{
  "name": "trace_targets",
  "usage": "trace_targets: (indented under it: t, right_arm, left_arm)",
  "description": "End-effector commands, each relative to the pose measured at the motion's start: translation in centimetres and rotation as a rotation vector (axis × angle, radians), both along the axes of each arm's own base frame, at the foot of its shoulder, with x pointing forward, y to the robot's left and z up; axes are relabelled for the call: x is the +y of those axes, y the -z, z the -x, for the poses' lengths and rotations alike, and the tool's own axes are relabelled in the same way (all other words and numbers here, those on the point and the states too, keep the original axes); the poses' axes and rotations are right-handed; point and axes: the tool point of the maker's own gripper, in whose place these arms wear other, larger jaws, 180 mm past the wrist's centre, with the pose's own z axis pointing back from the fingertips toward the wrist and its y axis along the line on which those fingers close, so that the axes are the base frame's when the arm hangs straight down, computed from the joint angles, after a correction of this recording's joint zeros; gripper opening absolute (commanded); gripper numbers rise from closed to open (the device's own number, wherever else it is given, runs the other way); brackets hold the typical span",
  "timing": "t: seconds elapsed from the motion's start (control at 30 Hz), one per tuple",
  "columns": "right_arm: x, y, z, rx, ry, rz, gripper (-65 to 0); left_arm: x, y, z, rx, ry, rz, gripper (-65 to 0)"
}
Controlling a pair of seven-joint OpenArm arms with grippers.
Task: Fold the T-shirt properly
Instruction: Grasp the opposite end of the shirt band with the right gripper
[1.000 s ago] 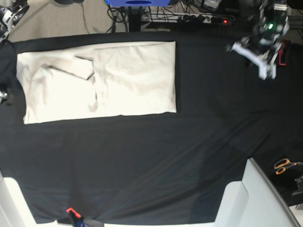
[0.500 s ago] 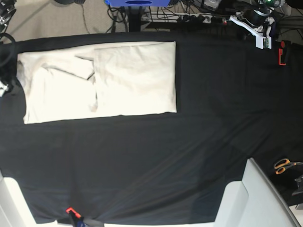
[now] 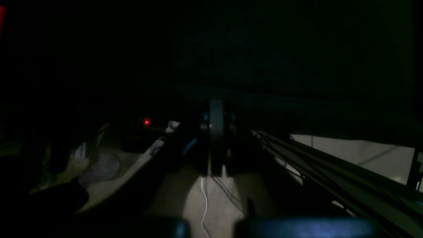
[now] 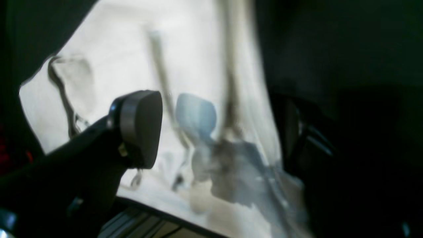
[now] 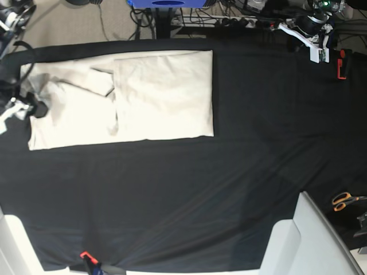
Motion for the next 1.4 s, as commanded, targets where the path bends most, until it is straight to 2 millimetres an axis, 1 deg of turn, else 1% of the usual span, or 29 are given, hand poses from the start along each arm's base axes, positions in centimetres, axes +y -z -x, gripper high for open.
trace_targets:
  t: [0.0,0.03,0.13,0.17,0.2,0.27,0.33,0.37,0.43,0.47,0.53,0.57,0.63,0.7,0.77,0.8,0.97,1.0,1.03,1.17,1.23,1.3,1.37]
  right_arm:
    - [0.7,0.8,1.7,0.083,-0.05,0.004,-19.1]
    - [1.2,0.8,1.6,0.081,-0.059,0.002,-19.1]
    - [1.5,0.8,1.8,0.081,-0.063,0.002,-19.2]
    - [1.5,0.9,1.9,0.082,-0.062,0.0,-20.0]
    - [1.5,1.0,2.0,0.086,-0.062,0.0,-22.7]
    - [1.5,1.1,2.2,0.09,-0.064,0.001,-31.2]
    - [1.5,1.1,2.3,0.094,-0.066,0.003,-41.9]
    - [1.5,1.1,2.3,0.095,-0.066,0.004,-48.0]
    - [1.4,1.0,2.1,0.091,-0.065,0.006,-62.7]
    - [1.2,1.0,2.1,0.091,-0.065,0.01,-65.0]
    - [0.8,0.7,1.4,0.062,-0.049,0.022,-62.7]
    - [0.4,0.5,0.8,0.029,-0.028,0.034,-63.8]
    - [-1.3,-0.1,-0.1,-0.025,0.009,0.074,-64.5]
    - [-2.3,-0.3,-0.4,-0.04,0.016,0.121,-64.4]
    - [-4.1,-0.7,-0.8,-0.035,0.002,0.191,-64.2]
    - [-4.7,-0.8,-0.9,-0.028,-0.007,0.217,-64.2]
    - [-6.4,-1.2,-0.8,0.021,-0.066,0.337,-64.2]
    - [-6.7,-1.5,-1.0,0.022,-0.082,0.371,-64.2]
    - [-7.1,-2.0,-1.1,0.022,-0.097,0.413,-64.2]
    - [-6.1,-2.6,-1.0,0.036,-0.172,0.562,-64.2]
    - [-5.3,-3.3,-1.5,0.002,-0.2,0.652,-64.2]
    - [-3.9,-3.5,-2.0,-0.007,-0.266,0.728,-64.2]
    - [-2.2,-3.5,-1.8,-0.007,-0.339,0.781,-64.2]
  left_arm:
    - [0.3,-0.6,-0.3,-0.023,0.008,-0.009,-65.0]
    - [0.3,-0.6,-0.3,-0.023,0.008,-0.009,-65.0]
    - [0.3,-0.6,-0.3,-0.024,0.008,-0.009,-65.0]
    - [0.3,-0.6,-0.3,-0.024,0.008,-0.009,-65.0]
    - [0.3,-0.6,-0.3,-0.024,0.008,-0.009,-65.0]
    - [0.3,-0.6,-0.3,-0.024,0.008,-0.009,-65.0]
    - [0.3,-0.6,-0.3,-0.024,0.008,-0.009,-65.0]
    - [0.3,-0.6,-0.3,-0.024,0.008,-0.009,-65.0]
    - [0.3,-0.6,-0.3,-0.024,0.008,-0.009,-65.0]
    - [0.3,-0.6,-0.3,-0.024,0.008,-0.009,-65.0]
    - [0.3,-0.6,-0.3,-0.024,0.008,-0.009,-65.0]
    - [0.3,-0.6,-0.3,-0.024,0.008,-0.009,-65.0]
    - [0.3,-0.6,-0.3,-0.024,0.008,-0.009,-65.0]
    - [0.3,-0.6,-0.3,-0.024,0.008,-0.009,-65.0]
    - [0.3,-0.6,-0.3,-0.024,0.007,-0.008,-65.0]
    - [0.3,-0.6,-0.3,-0.024,0.007,-0.008,-65.0]
    - [0.2,-0.7,-1.1,-0.041,0.009,-0.006,-65.0]
    - [-0.1,-0.7,-1.2,-0.041,0.015,-0.001,-65.0]
    - [-0.7,-0.5,-1.2,-0.037,0.031,0.01,-65.0]
    - [-3.0,0.1,-1.4,-0.027,0.078,0.049,-65.0]
    - [-3.9,0.3,-1.7,-0.029,0.096,0.064,-65.0]
    - [-4.5,0.4,-1.7,-0.027,0.106,0.074,-65.0]
    - [-4.8,0.5,-1.7,-0.027,0.112,0.079,-65.0]
